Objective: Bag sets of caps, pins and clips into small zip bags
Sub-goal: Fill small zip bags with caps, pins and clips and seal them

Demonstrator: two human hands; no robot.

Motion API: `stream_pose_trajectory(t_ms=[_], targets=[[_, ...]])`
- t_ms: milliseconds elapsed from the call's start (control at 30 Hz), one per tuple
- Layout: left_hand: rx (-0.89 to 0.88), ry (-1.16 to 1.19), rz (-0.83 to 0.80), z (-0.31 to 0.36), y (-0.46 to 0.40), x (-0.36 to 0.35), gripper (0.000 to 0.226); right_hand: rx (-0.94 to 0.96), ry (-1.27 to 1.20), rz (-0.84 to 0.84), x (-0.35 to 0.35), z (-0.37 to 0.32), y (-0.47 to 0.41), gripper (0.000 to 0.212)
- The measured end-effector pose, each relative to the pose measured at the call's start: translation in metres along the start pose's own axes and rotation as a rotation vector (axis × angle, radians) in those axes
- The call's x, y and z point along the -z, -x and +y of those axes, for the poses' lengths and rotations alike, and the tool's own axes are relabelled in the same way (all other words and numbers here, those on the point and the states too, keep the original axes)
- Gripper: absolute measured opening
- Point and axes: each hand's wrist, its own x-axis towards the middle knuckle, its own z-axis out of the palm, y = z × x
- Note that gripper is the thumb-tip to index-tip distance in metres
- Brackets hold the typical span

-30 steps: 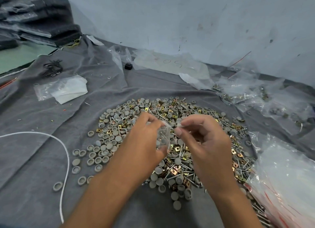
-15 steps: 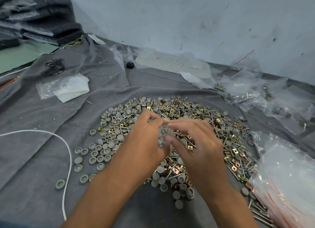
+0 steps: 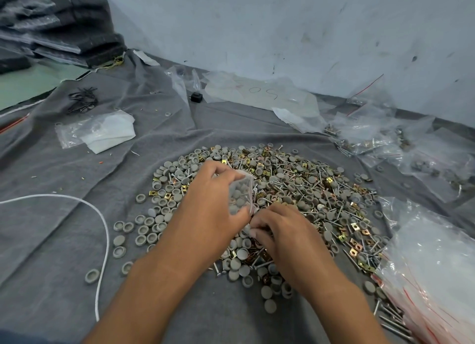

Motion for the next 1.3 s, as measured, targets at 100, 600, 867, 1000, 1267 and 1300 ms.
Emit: stream_pose_trajectory(t_ms=[100, 600, 867, 1000, 1267, 1300], targets=[[0.003, -0.006, -0.002, -0.001, 0.0, 0.0, 0.047, -0.069, -0.117, 0.031, 0.008, 0.005, -0.001, 0.003], [0.012, -0.004, -0.024, 0.008, -0.002, 0.0, 0.043, -0.064, -0.352, 0.362, 0.03, -0.009, -0.007, 0.012], [0.083, 0.095, 0.109, 0.01, -0.004, 0.011, 0.058, -0.195, 0.007, -0.011, -0.004, -0.012, -0.006, 0.019], [0.081, 0.061, 0.101, 0.011, -0.002, 0.01, 0.057, -0.198, 0.094, -0.001, -0.007, -0.018, -0.008, 0.014], [0.098, 0.068, 0.097, 0.01, -0.002, 0.013, 0.057, -0.445, -0.289, 0.145, 0.027, 0.013, -0.004, 0.008], [0.091, 0.067, 0.093, 0.01, -0.002, 0.013, 0.058, -0.45, -0.265, 0.158, 0.031, 0.018, -0.001, 0.009]])
